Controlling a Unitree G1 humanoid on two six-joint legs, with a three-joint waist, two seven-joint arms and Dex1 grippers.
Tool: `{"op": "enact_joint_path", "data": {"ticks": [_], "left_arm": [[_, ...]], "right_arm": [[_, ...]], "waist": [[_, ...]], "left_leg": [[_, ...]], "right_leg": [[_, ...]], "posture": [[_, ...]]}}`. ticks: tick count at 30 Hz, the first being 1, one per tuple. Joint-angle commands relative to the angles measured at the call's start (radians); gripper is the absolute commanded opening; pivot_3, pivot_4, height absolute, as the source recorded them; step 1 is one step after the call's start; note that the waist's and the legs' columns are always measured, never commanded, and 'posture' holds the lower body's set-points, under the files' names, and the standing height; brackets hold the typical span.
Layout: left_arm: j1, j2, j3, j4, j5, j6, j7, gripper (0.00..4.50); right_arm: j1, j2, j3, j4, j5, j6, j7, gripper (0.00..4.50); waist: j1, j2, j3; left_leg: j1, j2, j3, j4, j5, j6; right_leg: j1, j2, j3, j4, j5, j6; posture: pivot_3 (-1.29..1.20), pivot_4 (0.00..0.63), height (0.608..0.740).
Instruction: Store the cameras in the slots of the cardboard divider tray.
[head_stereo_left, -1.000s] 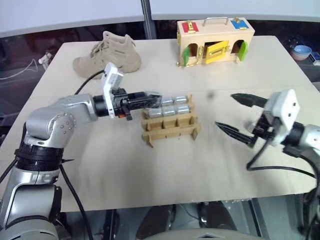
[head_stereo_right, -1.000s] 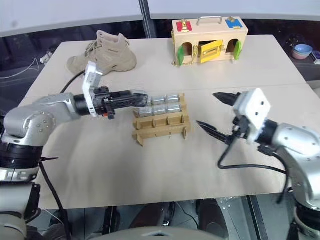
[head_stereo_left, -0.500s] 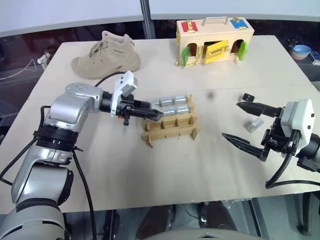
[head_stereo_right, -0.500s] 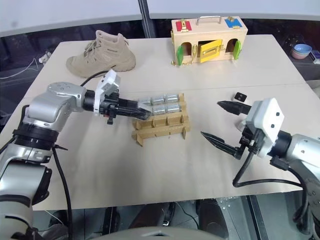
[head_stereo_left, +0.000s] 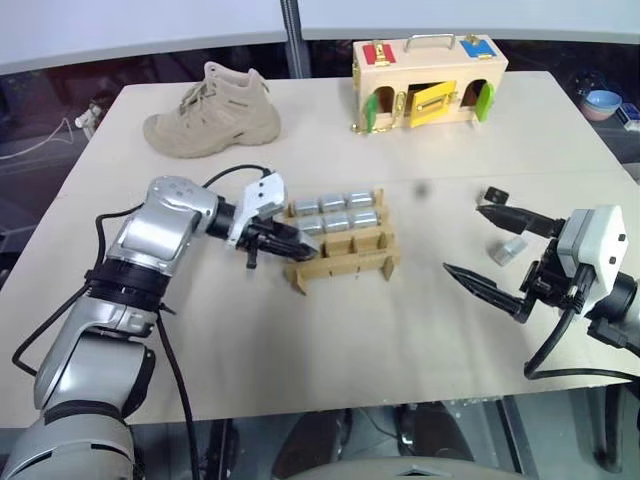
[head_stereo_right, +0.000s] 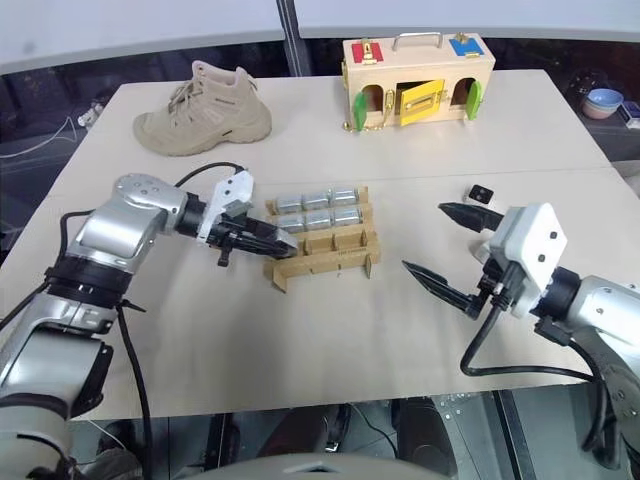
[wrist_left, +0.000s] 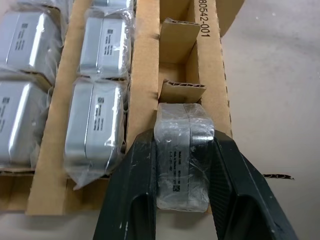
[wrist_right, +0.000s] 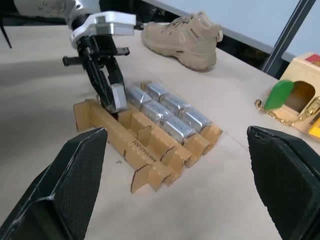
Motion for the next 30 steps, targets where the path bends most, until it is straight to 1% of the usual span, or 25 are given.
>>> {"op": "enact_joint_path", "data": {"ticks": [1,5,6,7,8,9,10,11,12,14,17,20,21,23,24,26,27,30], "left_arm": [[-0.036,0.003,-0.008,-0.022,0.033,-0.007,-0.031,0.76],[-0.064,-0.020,-0.026,-0.060,0.048,0.039,-0.049,0.76],[-0.069,-0.020,-0.027,-0.076,0.044,0.047,-0.060,1.56],[-0.072,-0.022,-0.021,-0.087,0.040,0.051,-0.061,1.80],[-0.080,-0.030,-0.001,-0.102,0.023,0.078,-0.048,2.15],[-0.084,-0.024,0.018,-0.130,-0.004,0.110,-0.060,2.60],[-0.085,-0.019,0.048,-0.160,-0.044,0.160,-0.067,3.28],[-0.082,-0.004,0.061,-0.181,-0.060,0.195,-0.071,3.62],[-0.078,0.008,0.067,-0.197,-0.068,0.218,-0.073,3.62],[-0.035,0.030,0.082,-0.221,-0.055,0.187,-0.047,3.62],[0.026,0.023,0.164,-0.265,-0.092,0.177,0.019,3.62],[0.070,-0.011,0.279,-0.324,-0.203,0.244,0.069,3.62],[0.084,-0.020,0.312,-0.350,-0.239,0.268,0.088,3.89],[0.180,-0.032,0.388,-0.463,-0.320,0.320,0.135,4.37],[0.239,-0.048,0.424,-0.534,-0.358,0.337,0.170,4.47],[0.336,-0.081,0.478,-0.653,-0.424,0.372,0.241,4.47],[0.382,-0.086,0.489,-0.699,-0.432,0.367,0.264,4.47],[0.481,-0.105,0.512,-0.794,-0.430,0.344,0.355,4.47]], "right_arm": [[0.015,-0.014,-0.015,-0.043,0.000,-0.023,-0.011,4.43],[0.030,-0.017,-0.012,-0.052,-0.001,-0.020,-0.022,4.43],[0.038,-0.018,-0.018,-0.057,0.003,-0.016,-0.026,4.50],[0.045,-0.018,-0.024,-0.061,0.008,-0.012,-0.030,4.50],[0.056,-0.019,-0.032,-0.067,0.009,-0.005,-0.038,4.50],[0.068,-0.019,-0.039,-0.072,0.009,-0.003,-0.045,4.50],[0.081,-0.014,-0.048,-0.078,0.007,-0.002,-0.060,4.50],[0.090,-0.006,-0.055,-0.081,0.007,0.000,-0.077,4.50],[0.097,0.000,-0.059,-0.083,0.009,-0.001,-0.090,4.50],[0.104,0.001,-0.054,-0.079,-0.005,-0.008,-0.103,4.50],[0.086,0.004,-0.055,-0.054,-0.024,0.014,-0.166,4.50],[0.067,0.009,-0.066,-0.025,-0.018,0.064,-0.238,4.50],[0.058,0.012,-0.066,-0.013,-0.021,0.080,-0.263,4.50],[0.018,0.012,-0.037,0.036,-0.032,0.168,-0.342,4.50],[0.006,0.007,-0.019,0.063,-0.041,0.213,-0.370,4.50],[-0.015,0.003,0.009,0.102,-0.070,0.265,-0.409,4.50],[-0.031,0.013,0.016,0.120,-0.076,0.301,-0.441,4.50],[-0.111,0.120,0.006,0.162,-0.093,0.416,-0.607,4.50]], "waist": [[0.000,0.000,0.000],[0.001,0.000,0.000],[0.001,0.000,0.000],[0.001,0.000,0.000],[0.001,0.000,0.000],[0.002,0.000,0.000],[0.002,0.000,0.000],[0.002,0.000,0.000],[0.000,0.000,0.000],[-0.006,0.000,0.000],[-0.014,0.000,0.000],[-0.014,0.000,0.000],[-0.014,0.000,0.000],[-0.015,0.000,0.000],[-0.019,0.000,0.000],[-0.020,0.000,0.000],[-0.019,0.000,0.000],[-0.015,0.000,-0.001]], "left_leg": [[0.000,0.000,0.000,0.000,0.000,0.000],[0.000,0.000,0.000,0.000,0.000,0.000],[0.000,0.000,0.000,0.001,0.000,0.000],[0.000,0.000,0.000,0.001,0.000,0.000],[0.000,0.000,0.000,0.001,0.000,0.000],[0.000,0.000,0.000,0.001,0.000,0.000],[-0.001,0.000,-0.001,0.001,0.000,0.000],[-0.001,0.000,-0.001,0.001,0.000,0.000],[-0.001,0.000,-0.001,0.001,0.000,0.000],[0.000,0.000,0.000,0.001,0.000,0.000],[0.001,0.000,0.000,0.001,0.000,0.000],[0.000,0.000,0.000,0.001,0.000,0.000],[0.000,0.000,0.000,0.002,0.000,0.000],[0.000,0.000,0.000,0.002,0.000,0.000],[0.000,0.000,0.000,0.001,0.000,0.000],[0.001,0.000,0.002,0.000,0.000,0.000],[0.001,0.000,0.002,0.000,0.000,0.000],[0.001,0.001,0.001,0.000,0.000,0.000]], "right_leg": [[0.000,0.000,0.000,0.000,0.000,0.000],[0.000,0.000,0.000,0.000,0.000,0.000],[0.000,0.000,0.000,0.000,0.000,0.000],[0.000,0.000,0.000,0.000,0.000,0.000],[0.000,0.000,0.000,0.000,0.000,0.000],[0.000,0.000,0.000,0.000,0.000,0.000],[0.000,0.000,-0.001,0.000,0.000,0.000],[0.000,0.000,-0.001,0.000,0.000,0.000],[0.000,0.000,0.000,0.000,0.000,0.000],[0.000,0.000,0.000,0.000,0.000,0.000],[0.000,0.000,0.001,0.001,0.000,0.000],[0.000,0.000,0.000,0.001,0.000,0.000],[0.000,0.000,0.000,0.001,0.000,0.000],[0.000,0.000,0.000,0.001,0.000,0.000],[0.000,0.000,0.000,0.001,0.000,0.000],[0.000,0.000,0.002,0.001,0.000,0.000],[0.000,0.000,0.002,0.001,0.000,0.000],[0.000,0.000,0.001,0.001,0.000,0.000]], "posture": [[0.00,0.150,0.740],[0.00,0.150,0.740],[0.00,0.150,0.740],[0.00,0.150,0.740],[0.00,0.150,0.740],[0.00,0.150,0.740],[0.00,0.150,0.740],[0.00,0.150,0.740],[0.00,0.150,0.740],[0.00,0.150,0.740],[0.00,0.150,0.740],[0.00,0.150,0.740],[0.00,0.150,0.740],[0.00,0.150,0.740],[0.00,0.150,0.740],[0.00,0.150,0.740],[0.00,0.150,0.740],[0.00,0.150,0.740]]}}
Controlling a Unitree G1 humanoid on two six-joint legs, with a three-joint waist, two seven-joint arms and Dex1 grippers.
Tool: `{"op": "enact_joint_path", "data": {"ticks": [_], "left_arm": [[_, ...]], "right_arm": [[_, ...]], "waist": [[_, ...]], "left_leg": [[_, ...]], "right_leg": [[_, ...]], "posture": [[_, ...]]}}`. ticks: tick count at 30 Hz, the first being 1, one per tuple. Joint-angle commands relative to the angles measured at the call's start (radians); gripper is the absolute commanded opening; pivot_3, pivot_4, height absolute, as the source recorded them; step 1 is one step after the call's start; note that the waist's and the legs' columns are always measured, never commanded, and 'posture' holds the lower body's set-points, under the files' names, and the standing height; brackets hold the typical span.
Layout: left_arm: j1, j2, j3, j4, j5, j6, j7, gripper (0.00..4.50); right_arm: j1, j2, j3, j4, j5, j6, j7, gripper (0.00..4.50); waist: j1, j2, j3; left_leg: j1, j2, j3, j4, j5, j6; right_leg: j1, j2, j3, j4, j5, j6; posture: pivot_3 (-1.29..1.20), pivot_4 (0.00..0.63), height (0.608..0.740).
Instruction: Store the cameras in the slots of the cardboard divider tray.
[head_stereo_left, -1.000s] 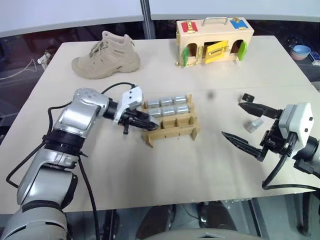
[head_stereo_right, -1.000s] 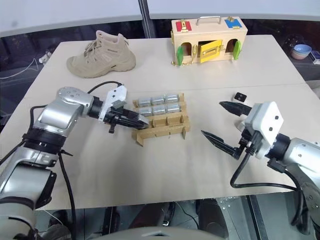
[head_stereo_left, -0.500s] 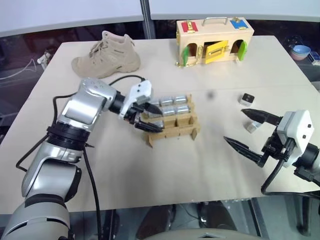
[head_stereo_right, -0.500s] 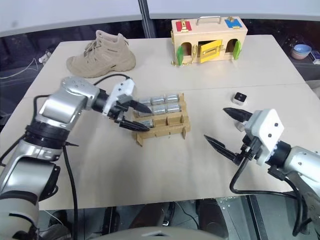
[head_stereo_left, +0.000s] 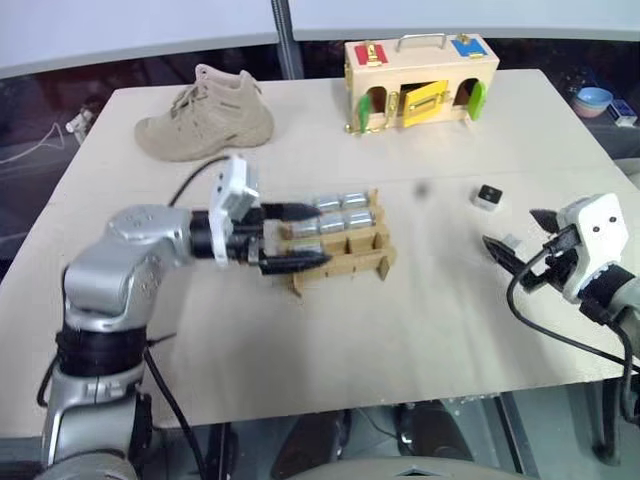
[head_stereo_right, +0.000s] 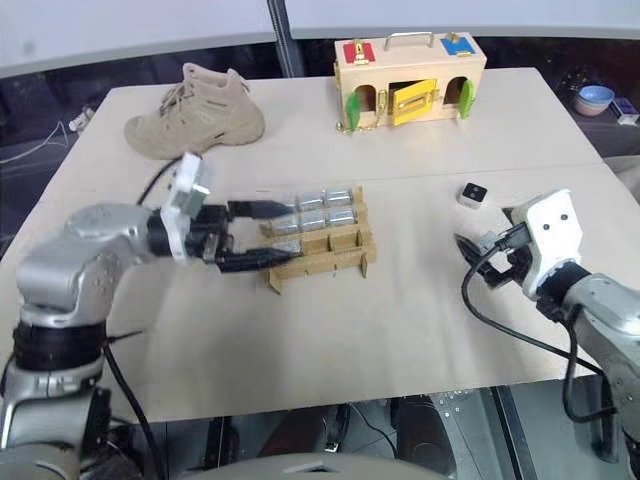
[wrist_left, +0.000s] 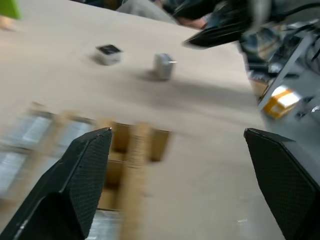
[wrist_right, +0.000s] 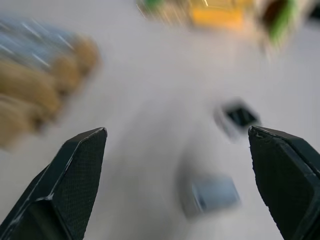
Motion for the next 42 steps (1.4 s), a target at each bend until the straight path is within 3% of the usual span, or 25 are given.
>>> {"op": "enact_joint_path", "data": {"ticks": [1,6,8,12,17,28,42], "left_arm": [[0.055,-0.013,0.064,-0.128,-0.038,-0.013,0.104,4.47],[0.135,-0.018,0.071,-0.197,-0.074,-0.010,0.173,4.47],[0.135,-0.019,0.069,-0.199,-0.091,-0.007,0.195,4.47],[0.129,-0.006,0.056,-0.195,-0.112,-0.009,0.207,4.47],[0.125,0.011,0.048,-0.196,-0.139,0.001,0.217,4.47],[0.132,0.041,0.044,-0.211,-0.185,0.003,0.227,4.47],[0.187,0.102,0.083,-0.228,-0.217,-0.073,0.160,4.47]], "right_arm": [[-0.085,0.107,-0.022,0.003,-0.027,0.111,-0.182,4.50],[-0.210,0.246,0.036,-0.080,-0.150,0.348,-0.432,4.50],[-0.295,0.397,-0.013,-0.093,-0.131,0.475,-0.479,4.50],[-0.459,0.631,-0.122,-0.072,-0.243,0.659,-0.578,4.50],[-0.536,0.784,-0.169,-0.067,-0.356,0.700,-0.661,4.50],[-0.572,0.876,-0.201,-0.027,-0.459,0.700,-0.668,4.50],[-0.614,0.867,-0.196,0.062,-0.494,0.700,-0.591,4.50]], "waist": [[0.003,0.000,0.000],[0.006,0.002,-0.001],[0.006,0.001,-0.001],[0.000,0.003,-0.002],[-0.001,0.004,-0.003],[-0.010,0.007,-0.004],[-0.026,0.008,-0.004]], "left_leg": [[0.000,0.000,0.001,0.000,0.000,0.000],[0.001,0.000,0.002,0.000,0.000,0.000],[0.001,0.000,0.002,0.000,0.000,0.000],[0.001,0.000,0.002,-0.001,0.000,0.000],[0.000,-0.001,0.002,-0.002,0.000,0.000],[0.002,-0.001,0.004,-0.003,0.000,0.000],[0.003,0.000,0.006,-0.005,0.000,0.000]], "right_leg": [[0.000,0.000,0.000,0.001,0.000,0.000],[0.000,0.000,0.002,0.001,0.000,0.000],[0.000,0.000,0.002,0.001,0.000,0.000],[0.000,0.001,0.002,0.001,0.000,0.000],[-0.001,0.000,0.001,0.000,0.000,0.000],[-0.002,0.001,0.004,0.000,0.000,0.000],[-0.002,0.001,0.006,0.000,0.000,0.000]], "posture": [[0.00,0.150,0.740],[0.00,0.150,0.740],[0.00,0.150,0.740],[0.00,0.150,0.740],[0.00,0.150,0.740],[0.00,0.150,0.740],[0.00,0.150,0.740]]}}
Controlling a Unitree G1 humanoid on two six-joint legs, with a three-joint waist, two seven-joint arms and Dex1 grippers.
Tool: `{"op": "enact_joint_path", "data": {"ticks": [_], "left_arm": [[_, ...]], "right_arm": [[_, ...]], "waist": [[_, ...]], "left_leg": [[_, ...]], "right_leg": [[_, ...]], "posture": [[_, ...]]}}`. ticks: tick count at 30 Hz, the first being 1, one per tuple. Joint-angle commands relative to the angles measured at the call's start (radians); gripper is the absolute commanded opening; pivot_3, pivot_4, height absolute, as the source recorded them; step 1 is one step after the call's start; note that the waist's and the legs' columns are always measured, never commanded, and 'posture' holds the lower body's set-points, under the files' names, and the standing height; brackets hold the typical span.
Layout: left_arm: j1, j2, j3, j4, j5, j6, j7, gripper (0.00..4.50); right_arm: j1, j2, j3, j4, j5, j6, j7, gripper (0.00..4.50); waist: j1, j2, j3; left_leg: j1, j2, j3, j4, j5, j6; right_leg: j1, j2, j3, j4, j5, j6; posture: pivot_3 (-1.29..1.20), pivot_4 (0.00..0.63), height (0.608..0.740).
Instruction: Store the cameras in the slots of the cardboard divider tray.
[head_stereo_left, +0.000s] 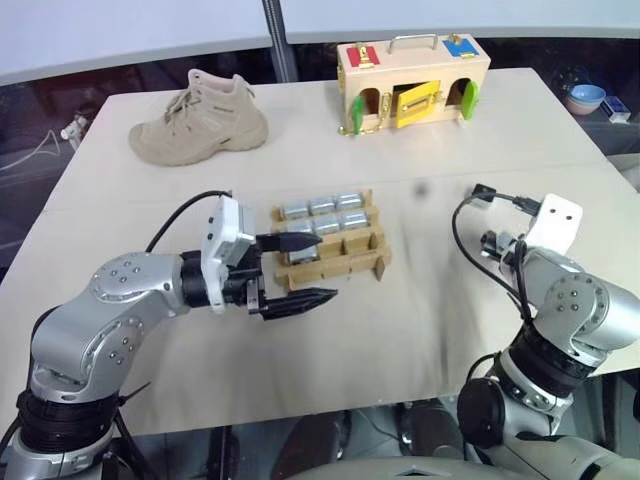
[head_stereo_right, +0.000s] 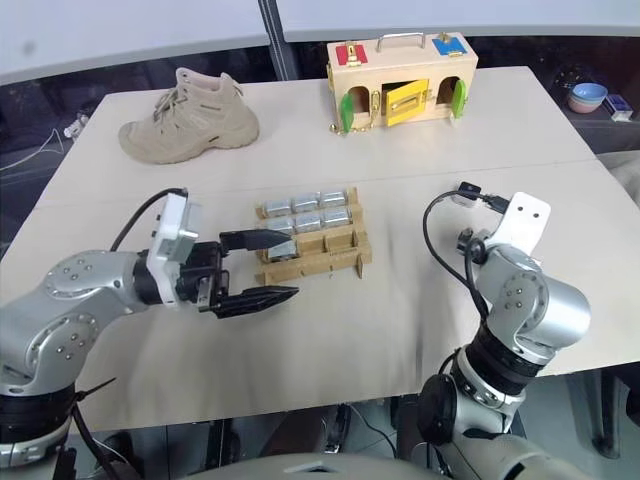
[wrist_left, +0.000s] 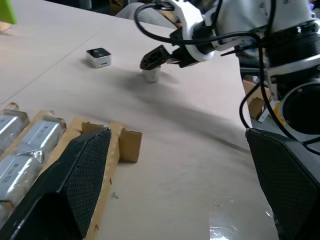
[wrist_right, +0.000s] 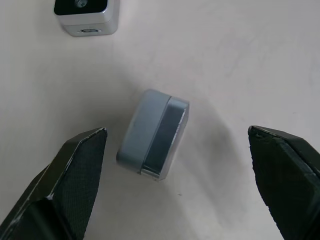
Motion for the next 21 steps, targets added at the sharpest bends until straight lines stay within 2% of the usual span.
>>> {"op": "enact_joint_path", "data": {"ticks": [1,6,9,13,16,18,21], "left_arm": [[0.009,0.012,0.025,-0.037,-0.022,-0.025,0.001,4.47],[0.032,0.012,0.031,-0.054,-0.022,-0.030,0.014,4.47],[0.045,0.013,0.038,-0.062,-0.023,-0.033,0.024,4.50],[0.067,0.011,0.048,-0.073,-0.023,-0.038,0.035,4.50],[0.082,0.010,0.057,-0.074,-0.021,-0.042,0.042,4.50],[0.090,0.010,0.062,-0.073,-0.024,-0.045,0.047,4.50],[0.100,0.000,0.062,-0.069,-0.014,-0.062,0.053,4.50]], "right_arm": [[-0.071,0.042,0.002,0.001,-0.011,0.006,0.020,4.50],[-0.091,0.025,-0.008,0.041,-0.025,0.006,0.041,4.50],[-0.090,0.011,-0.002,0.060,-0.031,0.006,0.059,3.74],[-0.083,-0.004,0.016,0.083,-0.035,0.006,0.082,1.81],[-0.067,-0.043,0.046,0.086,-0.022,0.006,0.115,0.85],[-0.047,-0.121,0.099,0.079,0.011,0.006,0.172,0.76],[-0.034,-0.315,0.214,0.041,0.120,0.006,0.345,0.76]], "waist": [[-0.003,0.000,0.000],[-0.007,0.000,0.000],[-0.007,0.000,0.000],[-0.007,0.000,0.000],[-0.008,0.000,0.000],[-0.007,0.000,0.000],[-0.005,0.001,0.000]], "left_leg": [[0.000,0.000,0.000,0.000,0.000,0.000],[0.001,0.000,0.001,-0.002,0.000,0.000],[0.001,0.000,0.003,-0.003,0.000,0.000],[0.001,0.000,0.003,-0.004,0.000,0.000],[0.002,0.001,0.005,-0.005,0.000,0.000],[0.003,0.001,0.005,-0.005,0.000,0.000],[0.002,0.001,0.005,-0.005,0.000,0.000]], "right_leg": [[0.000,0.000,0.000,0.000,0.000,0.000],[-0.001,0.000,0.002,0.000,0.000,0.000],[-0.001,0.000,0.003,0.000,0.000,0.000],[-0.001,0.000,0.003,0.000,0.000,0.000],[-0.001,0.001,0.005,0.000,0.000,0.000],[-0.001,0.001,0.005,0.000,0.000,0.000],[-0.001,0.001,0.005,-0.001,0.000,0.000]], "posture": [[0.00,0.150,0.740],[0.00,0.150,0.740],[0.00,0.150,0.740],[0.00,0.150,0.740],[0.00,0.150,0.740],[0.00,0.150,0.740],[0.00,0.150,0.740]]}}
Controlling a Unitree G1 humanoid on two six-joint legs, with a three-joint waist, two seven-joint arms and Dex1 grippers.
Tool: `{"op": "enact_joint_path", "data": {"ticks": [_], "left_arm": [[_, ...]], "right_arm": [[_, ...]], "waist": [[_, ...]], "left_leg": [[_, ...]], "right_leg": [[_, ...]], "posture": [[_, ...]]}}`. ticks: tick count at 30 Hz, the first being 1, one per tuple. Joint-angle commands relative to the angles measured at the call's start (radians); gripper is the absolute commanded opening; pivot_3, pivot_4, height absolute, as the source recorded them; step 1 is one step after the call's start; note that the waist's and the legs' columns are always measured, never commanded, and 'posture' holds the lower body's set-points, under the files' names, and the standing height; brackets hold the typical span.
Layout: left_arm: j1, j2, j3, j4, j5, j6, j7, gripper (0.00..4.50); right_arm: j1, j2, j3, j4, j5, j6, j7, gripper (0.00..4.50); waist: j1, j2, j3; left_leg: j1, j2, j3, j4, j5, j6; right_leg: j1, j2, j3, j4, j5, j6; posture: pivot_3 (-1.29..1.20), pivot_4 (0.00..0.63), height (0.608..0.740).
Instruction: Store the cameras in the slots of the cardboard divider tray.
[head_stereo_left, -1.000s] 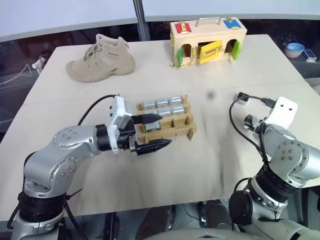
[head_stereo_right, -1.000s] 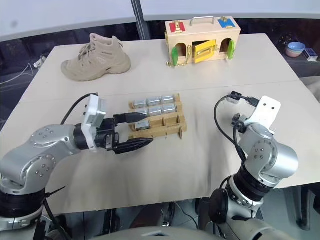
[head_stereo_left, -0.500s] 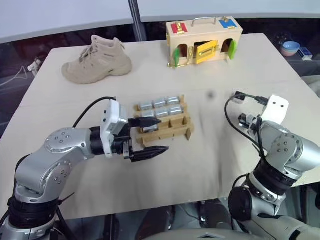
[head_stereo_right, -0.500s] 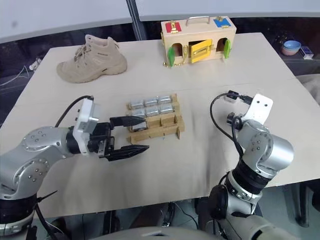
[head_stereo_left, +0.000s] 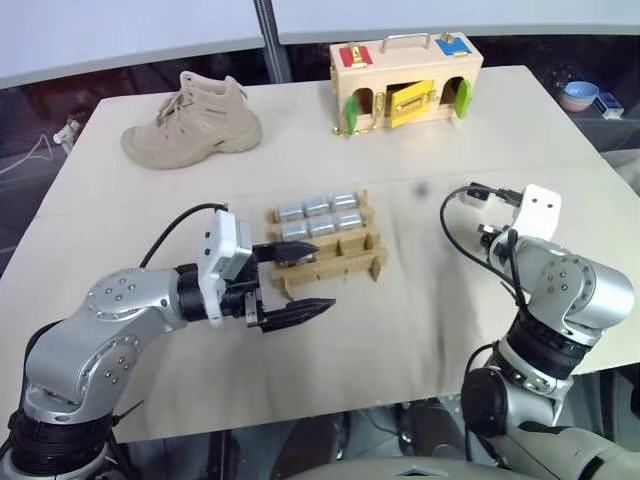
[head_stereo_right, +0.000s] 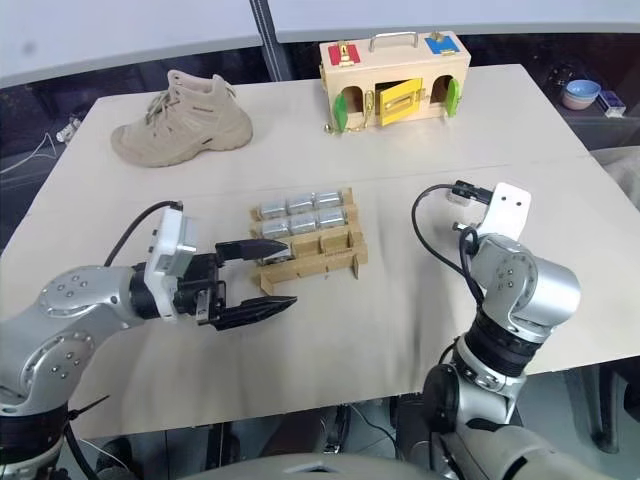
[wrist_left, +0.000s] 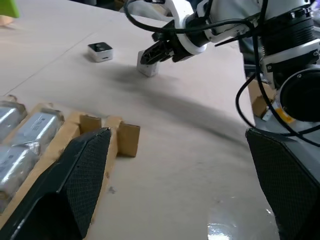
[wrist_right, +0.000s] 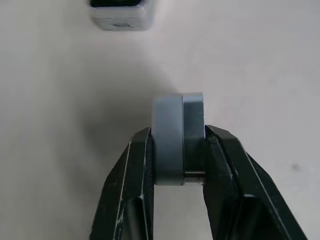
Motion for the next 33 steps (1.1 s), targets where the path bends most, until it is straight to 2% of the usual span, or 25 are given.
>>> {"op": "enact_joint_path", "data": {"ticks": [1,4,6,8,10,14,16,22,33], "left_arm": [[0.016,-0.008,0.024,-0.021,-0.008,-0.036,0.016,4.50],[0.041,-0.043,0.039,-0.004,0.031,-0.090,0.057,4.50],[0.089,-0.063,0.056,0.023,0.053,-0.182,-0.006,4.50],[0.125,-0.065,0.080,0.042,0.046,-0.215,-0.040,4.50],[0.168,-0.047,0.112,0.058,0.021,-0.220,-0.084,4.50],[0.290,-0.025,0.210,0.064,0.010,-0.258,-0.169,4.50],[0.349,-0.020,0.249,0.057,0.013,-0.269,-0.191,4.50],[0.459,-0.041,0.343,0.038,0.008,-0.306,-0.188,4.50],[0.558,-0.091,0.403,-0.011,-0.012,-0.322,-0.135,4.50]], "right_arm": [[0.001,-0.206,0.141,-0.081,0.145,-0.064,0.243,0.76],[0.014,-0.326,0.222,-0.071,0.260,-0.324,0.523,0.76],[-0.002,-0.437,0.360,-0.020,0.233,-0.547,0.697,0.76],[-0.029,-0.488,0.461,0.054,0.205,-0.722,0.824,0.76],[-0.065,-0.504,0.563,0.141,0.156,-0.932,0.945,0.76],[-0.158,-0.445,0.714,0.371,0.084,-1.252,1.133,0.76],[-0.186,-0.417,0.753,0.465,0.059,-1.363,1.196,0.76],[-0.221,-0.354,0.789,0.605,0.027,-1.492,1.285,0.76],[-0.254,-0.257,0.814,0.866,-0.082,-1.645,1.306,0.76]], "waist": [[0.000,0.000,0.000],[-0.005,0.000,0.000],[-0.008,0.000,0.000],[-0.008,0.000,0.000],[-0.005,-0.001,0.001],[-0.004,-0.004,0.002],[0.000,-0.005,0.002],[0.013,-0.005,0.002],[0.005,-0.005,0.002]], "left_leg": [[0.000,0.000,0.000,0.000,0.000,0.000],[0.000,0.001,0.000,-0.001,0.000,0.000],[0.002,0.003,0.002,-0.003,0.000,0.000],[0.004,0.005,0.005,-0.004,0.000,0.000],[0.005,0.005,0.005,-0.004,0.000,0.000],[0.005,0.006,0.005,-0.004,0.000,0.000],[0.005,0.006,0.005,-0.004,0.000,0.000],[0.002,0.006,0.001,-0.004,0.000,0.000],[0.002,0.007,0.001,-0.005,-0.001,0.000]], "right_leg": [[0.000,0.000,0.000,0.000,0.000,0.000],[0.000,0.001,0.000,-0.002,0.000,0.000],[0.001,0.003,0.002,-0.002,0.000,0.000],[0.002,0.005,0.002,-0.002,0.000,0.000],[0.003,0.005,0.002,-0.003,0.000,0.000],[0.003,0.005,0.002,-0.004,0.001,-0.001],[0.003,0.005,0.002,-0.005,0.001,-0.001],[0.003,0.005,0.000,-0.009,0.002,-0.003],[0.003,0.006,0.000,-0.010,0.002,-0.003]], "posture": [[0.00,0.150,0.740],[0.00,0.150,0.740],[0.00,0.150,0.740],[0.00,0.150,0.740],[0.00,0.150,0.740],[0.00,0.150,0.740],[0.00,0.150,0.740],[0.00,0.150,0.740],[0.00,0.150,0.740]]}}
